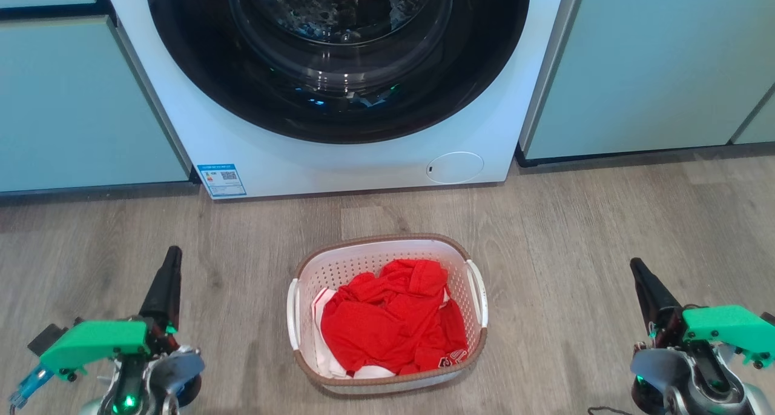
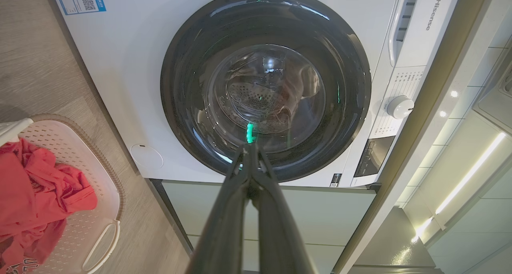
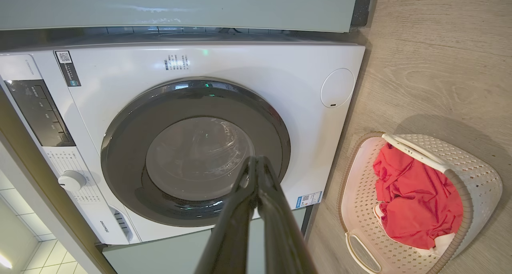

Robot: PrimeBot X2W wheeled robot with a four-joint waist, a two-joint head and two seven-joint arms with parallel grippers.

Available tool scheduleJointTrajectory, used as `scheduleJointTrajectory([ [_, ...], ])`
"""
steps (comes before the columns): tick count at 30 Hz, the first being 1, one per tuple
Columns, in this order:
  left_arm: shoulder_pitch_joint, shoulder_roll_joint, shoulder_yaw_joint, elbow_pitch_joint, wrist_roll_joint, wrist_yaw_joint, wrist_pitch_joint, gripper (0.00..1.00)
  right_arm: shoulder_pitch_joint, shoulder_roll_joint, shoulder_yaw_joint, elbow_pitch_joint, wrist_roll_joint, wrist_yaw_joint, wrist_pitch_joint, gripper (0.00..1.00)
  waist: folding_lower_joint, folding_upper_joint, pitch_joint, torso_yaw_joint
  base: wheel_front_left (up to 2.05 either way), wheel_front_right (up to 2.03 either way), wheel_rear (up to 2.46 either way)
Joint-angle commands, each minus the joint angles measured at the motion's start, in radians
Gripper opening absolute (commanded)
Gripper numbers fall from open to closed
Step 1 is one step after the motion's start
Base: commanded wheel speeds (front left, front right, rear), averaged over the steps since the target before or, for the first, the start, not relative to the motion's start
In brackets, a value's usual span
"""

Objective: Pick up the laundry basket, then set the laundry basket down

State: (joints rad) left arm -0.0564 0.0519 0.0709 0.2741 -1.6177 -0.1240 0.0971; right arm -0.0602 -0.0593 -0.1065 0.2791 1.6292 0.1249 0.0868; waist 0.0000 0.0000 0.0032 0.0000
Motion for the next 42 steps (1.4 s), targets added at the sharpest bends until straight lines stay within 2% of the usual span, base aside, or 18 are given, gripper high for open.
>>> scheduleJointTrajectory([
  [1, -0.051, 0.006, 0.033, -0.029, 0.001, -0.007, 0.008, 0.0, -0.046, -0.007, 0.015, -0.036, -0.002, 0.006, 0.008, 0.0, 0.0, 0.0, 0.0, 0.0, 0.0, 0.0, 0.0],
  [42, -0.051, 0.002, 0.038, -0.029, 0.005, -0.007, 0.012, 0.0, -0.047, 0.0, 0.005, -0.035, -0.01, 0.006, 0.016, 0.0, 0.0, 0.0, 0.0, 0.0, 0.0, 0.0, 0.0],
])
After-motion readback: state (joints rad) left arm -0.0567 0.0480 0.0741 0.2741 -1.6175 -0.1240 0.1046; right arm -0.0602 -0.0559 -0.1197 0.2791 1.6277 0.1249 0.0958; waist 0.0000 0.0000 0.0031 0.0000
